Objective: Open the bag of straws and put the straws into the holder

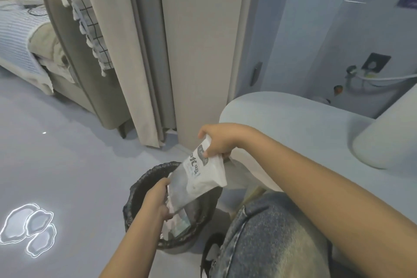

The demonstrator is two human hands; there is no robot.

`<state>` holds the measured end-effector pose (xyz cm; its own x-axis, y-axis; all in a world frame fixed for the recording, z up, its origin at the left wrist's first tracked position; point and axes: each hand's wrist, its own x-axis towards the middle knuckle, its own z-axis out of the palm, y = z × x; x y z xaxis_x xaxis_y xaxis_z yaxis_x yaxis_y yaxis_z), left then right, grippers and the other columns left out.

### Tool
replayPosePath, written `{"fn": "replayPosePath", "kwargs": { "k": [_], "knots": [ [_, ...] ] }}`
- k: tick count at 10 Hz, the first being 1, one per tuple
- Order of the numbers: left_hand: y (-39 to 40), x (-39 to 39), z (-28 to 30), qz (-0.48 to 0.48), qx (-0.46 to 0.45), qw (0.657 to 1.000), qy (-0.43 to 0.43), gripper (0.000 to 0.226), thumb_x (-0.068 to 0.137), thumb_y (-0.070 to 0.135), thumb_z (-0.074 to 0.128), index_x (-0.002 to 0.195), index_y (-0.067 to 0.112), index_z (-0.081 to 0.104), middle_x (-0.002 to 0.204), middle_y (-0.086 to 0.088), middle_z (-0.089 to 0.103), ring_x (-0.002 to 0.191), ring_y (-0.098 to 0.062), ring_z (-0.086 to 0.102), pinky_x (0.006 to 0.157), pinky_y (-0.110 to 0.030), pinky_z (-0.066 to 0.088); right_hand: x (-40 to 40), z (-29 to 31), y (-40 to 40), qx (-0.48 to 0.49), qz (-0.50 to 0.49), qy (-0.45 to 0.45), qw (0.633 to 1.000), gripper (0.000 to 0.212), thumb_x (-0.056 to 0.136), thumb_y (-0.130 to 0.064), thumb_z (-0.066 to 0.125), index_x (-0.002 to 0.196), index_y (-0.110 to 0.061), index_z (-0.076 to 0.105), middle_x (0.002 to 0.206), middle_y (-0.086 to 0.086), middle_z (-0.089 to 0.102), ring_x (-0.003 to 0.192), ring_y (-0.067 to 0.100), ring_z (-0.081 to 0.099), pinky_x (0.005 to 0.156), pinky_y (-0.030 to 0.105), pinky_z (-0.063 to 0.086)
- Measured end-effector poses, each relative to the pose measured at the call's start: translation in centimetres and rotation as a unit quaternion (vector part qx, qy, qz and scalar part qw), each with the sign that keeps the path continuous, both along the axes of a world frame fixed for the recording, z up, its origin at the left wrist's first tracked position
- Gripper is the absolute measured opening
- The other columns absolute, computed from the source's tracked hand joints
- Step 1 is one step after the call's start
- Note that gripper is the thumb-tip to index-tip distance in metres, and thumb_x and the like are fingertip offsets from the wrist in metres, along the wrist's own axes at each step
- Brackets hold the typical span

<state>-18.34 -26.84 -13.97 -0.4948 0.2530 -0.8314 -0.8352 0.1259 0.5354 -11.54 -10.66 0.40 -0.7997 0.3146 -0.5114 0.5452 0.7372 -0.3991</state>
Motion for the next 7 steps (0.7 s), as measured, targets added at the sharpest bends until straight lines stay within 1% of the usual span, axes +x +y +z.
{"fn": "replayPosePath", "kwargs": {
  "k": [1, 2, 3, 4, 5, 6, 7],
  "knots": [
    [0.6, 0.5, 0.4, -0.008, -0.009, 1.000, 0.016, 0.018, 0.090, 0.013, 0.053, 0.104, 0.001, 0.057, 0.106, -0.020, 0.061, 0.078, -0.036, 0.059, 0.054, -0.036, 0.050, -0.2, -2.5, -0.3, -0.009, 0.004, -0.013, 1.000, 0.065, 0.089, -0.031, 0.059, 0.142, -0.022, 0.023, 0.102, 0.007, 0.055, 0.056, 0.014, 0.055, 0.049, 0.022, 0.047],
    [1.2, 1.0, 0.7, -0.008, -0.008, 0.999, 0.044, 0.011, 0.090, 0.011, 0.054, 0.079, 0.011, 0.052, 0.078, -0.003, 0.051, 0.065, -0.023, 0.050, 0.039, -0.025, 0.046, 0.3, -3.9, 0.0, 0.008, -0.002, -0.033, 0.999, 0.069, 0.088, -0.031, 0.058, 0.144, -0.023, 0.019, 0.119, 0.010, 0.052, 0.073, 0.024, 0.062, 0.067, 0.032, 0.055],
    [1.7, 1.4, 0.8, -0.032, -0.013, 0.997, 0.075, 0.007, 0.087, 0.017, 0.057, 0.084, 0.013, 0.054, 0.080, -0.003, 0.052, 0.068, -0.021, 0.050, 0.055, -0.029, 0.041, 0.4, -4.6, -0.2, 0.028, 0.032, -0.072, 0.996, 0.048, 0.087, -0.008, 0.050, 0.134, -0.007, 0.040, 0.122, 0.020, 0.057, 0.066, 0.025, 0.056, 0.048, 0.024, 0.048],
    [2.5, 1.6, 0.2, -0.058, -0.031, 0.992, 0.112, 0.016, 0.089, 0.021, 0.058, 0.079, 0.011, 0.051, 0.077, 0.001, 0.048, 0.069, -0.019, 0.045, 0.071, -0.032, 0.039, 0.6, -4.8, -0.6, 0.007, 0.039, -0.091, 0.995, 0.043, 0.086, -0.001, 0.044, 0.128, -0.003, 0.047, 0.107, 0.021, 0.062, 0.051, 0.018, 0.046, 0.040, 0.021, 0.039],
    [3.1, 2.1, 0.3, -0.080, -0.052, 0.985, 0.144, 0.020, 0.089, 0.021, 0.057, 0.073, 0.010, 0.052, 0.072, -0.001, 0.048, 0.064, -0.018, 0.043, 0.070, -0.035, 0.038, 1.2, -4.8, -0.3, 0.007, 0.013, -0.061, 0.998, 0.061, 0.089, -0.012, 0.052, 0.143, -0.016, 0.023, 0.111, 0.018, 0.058, 0.051, 0.019, 0.052, 0.051, 0.026, 0.046],
    [3.7, 2.6, 0.7, -0.102, -0.062, 0.981, 0.153, 0.026, 0.090, 0.021, 0.052, 0.106, 0.003, 0.061, 0.100, -0.015, 0.063, 0.089, -0.030, 0.056, 0.082, -0.038, 0.042, 2.1, -4.6, -0.6, 0.044, 0.048, -0.001, 0.998, 0.082, 0.085, -0.025, 0.066, 0.146, -0.028, 0.011, 0.135, 0.016, 0.046, 0.085, 0.029, 0.062, 0.076, 0.035, 0.050],
    [4.3, 3.1, 0.8, -0.096, -0.054, 0.976, 0.189, 0.042, 0.094, 0.021, 0.051, 0.133, 0.006, 0.049, 0.127, -0.009, 0.056, 0.110, -0.024, 0.047, 0.090, -0.039, 0.036, 2.6, -3.7, -0.4, 0.112, 0.057, 0.108, 0.986, 0.067, 0.083, -0.023, 0.068, 0.140, -0.025, 0.033, 0.137, 0.010, 0.044, 0.118, 0.028, 0.049, 0.093, 0.037, 0.043]
  ]
}}
